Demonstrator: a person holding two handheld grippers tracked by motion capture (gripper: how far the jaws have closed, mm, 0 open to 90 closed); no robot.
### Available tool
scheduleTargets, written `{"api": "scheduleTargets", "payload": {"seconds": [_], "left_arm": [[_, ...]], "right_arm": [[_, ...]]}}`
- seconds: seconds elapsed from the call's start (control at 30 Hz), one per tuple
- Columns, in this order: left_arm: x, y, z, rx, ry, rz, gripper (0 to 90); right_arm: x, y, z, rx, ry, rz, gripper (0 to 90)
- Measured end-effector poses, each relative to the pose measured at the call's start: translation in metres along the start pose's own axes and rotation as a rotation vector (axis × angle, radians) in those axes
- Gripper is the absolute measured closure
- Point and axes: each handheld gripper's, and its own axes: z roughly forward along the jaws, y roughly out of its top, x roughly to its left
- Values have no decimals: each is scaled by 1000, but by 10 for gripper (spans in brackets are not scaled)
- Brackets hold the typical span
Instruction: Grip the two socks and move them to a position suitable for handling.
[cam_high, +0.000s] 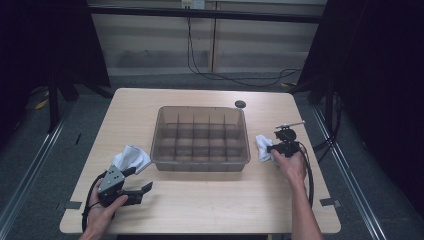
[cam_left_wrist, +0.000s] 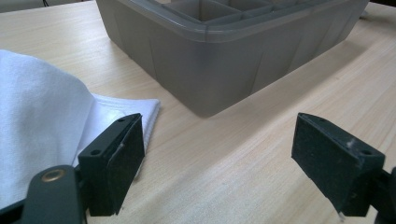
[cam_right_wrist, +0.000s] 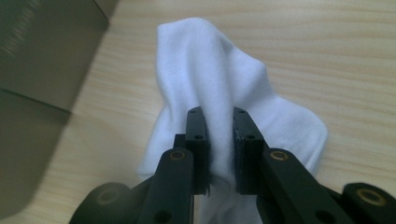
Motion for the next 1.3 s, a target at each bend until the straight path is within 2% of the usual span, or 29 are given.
{"api": "scheduleTargets", "payload": {"seconds": [0.1, 0.2, 0.27, 0.33, 0.4, 0.47, 0.97, 1.3], "left_arm": [[0, 0, 0, 0, 1, 1, 170], [0, 0, 0, -2, 4, 3, 169], [0, 0, 0, -2, 5, 4, 170], [0, 0, 0, -4, 7, 2, 170], [0, 0, 0, -1, 6, 4, 169], [0, 0, 0, -1, 6, 1, 170], [0, 0, 0, 3, 4, 2, 170], [0, 0, 1, 5, 5, -2, 170]], "right_arm": [[-1, 2, -8, -30, 40, 18, 800], [-2, 3, -12, -46, 59, 32, 800], [-8, 4, -22, -92, 103, 71, 800], [-11, 4, -27, -100, 115, 88, 800], [-13, 4, -31, -101, 110, 84, 801], [-14, 3, -35, -121, 136, 99, 801], [-5, 14, -64, -203, 184, 48, 801], [6, 20, -83, -264, 246, 8, 800]]}}
